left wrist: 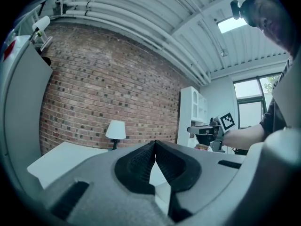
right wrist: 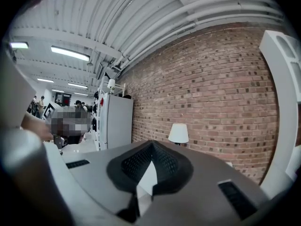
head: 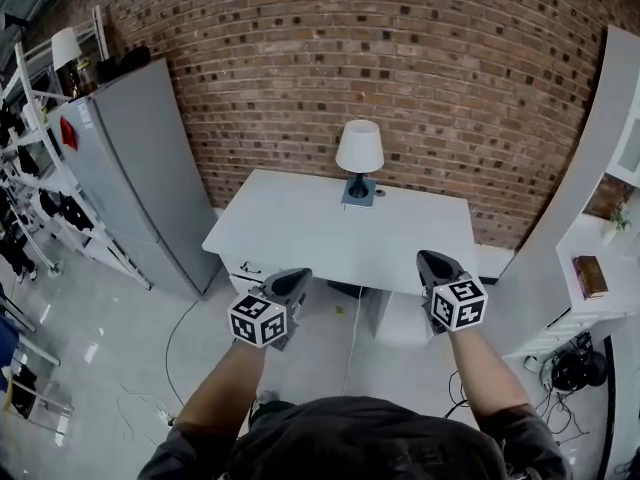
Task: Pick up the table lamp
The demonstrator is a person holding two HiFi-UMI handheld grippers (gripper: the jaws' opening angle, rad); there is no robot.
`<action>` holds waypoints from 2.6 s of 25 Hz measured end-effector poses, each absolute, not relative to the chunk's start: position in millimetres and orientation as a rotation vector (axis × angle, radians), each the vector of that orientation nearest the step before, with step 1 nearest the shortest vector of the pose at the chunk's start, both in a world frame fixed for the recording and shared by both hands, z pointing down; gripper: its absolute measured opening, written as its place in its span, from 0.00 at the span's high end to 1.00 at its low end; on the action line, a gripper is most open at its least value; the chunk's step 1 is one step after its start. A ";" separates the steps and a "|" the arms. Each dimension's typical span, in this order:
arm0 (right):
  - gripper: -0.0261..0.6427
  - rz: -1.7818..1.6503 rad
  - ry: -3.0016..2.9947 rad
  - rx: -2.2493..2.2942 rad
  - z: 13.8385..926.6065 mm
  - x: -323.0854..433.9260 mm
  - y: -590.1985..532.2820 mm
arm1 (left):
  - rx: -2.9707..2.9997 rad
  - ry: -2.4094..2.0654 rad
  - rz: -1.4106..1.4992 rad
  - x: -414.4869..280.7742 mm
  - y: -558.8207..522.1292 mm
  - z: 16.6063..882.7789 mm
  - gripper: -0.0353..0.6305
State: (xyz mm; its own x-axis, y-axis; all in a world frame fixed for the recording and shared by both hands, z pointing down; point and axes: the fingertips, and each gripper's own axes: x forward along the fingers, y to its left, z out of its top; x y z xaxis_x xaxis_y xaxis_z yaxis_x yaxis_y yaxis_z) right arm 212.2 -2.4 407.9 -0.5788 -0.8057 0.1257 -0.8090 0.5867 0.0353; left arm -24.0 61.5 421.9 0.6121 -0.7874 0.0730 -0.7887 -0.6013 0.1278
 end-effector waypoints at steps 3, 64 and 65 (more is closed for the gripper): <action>0.97 0.034 -2.685 1.374 408.8 210.9 -19.0 | 2.692 -1.337 0.015 -26.2 43.3 420.7 0.94; 0.97 0.046 -2.625 1.515 473.2 171.9 -456.1 | 2.732 -1.104 0.092 -61.7 -441.1 503.8 0.94; 0.97 0.040 -2.615 1.520 476.4 167.1 -457.8 | 2.742 -1.092 0.096 -62.7 -445.6 507.2 0.94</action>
State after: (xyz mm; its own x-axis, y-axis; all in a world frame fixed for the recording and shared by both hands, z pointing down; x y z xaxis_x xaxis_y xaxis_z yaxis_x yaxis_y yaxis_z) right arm 167.1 -457.8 476.4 -0.4898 -0.8644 0.1138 -0.8675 0.4962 0.0355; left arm -62.7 -445.6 507.2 0.7270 -0.6744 0.1292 -0.6865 -0.7114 0.1504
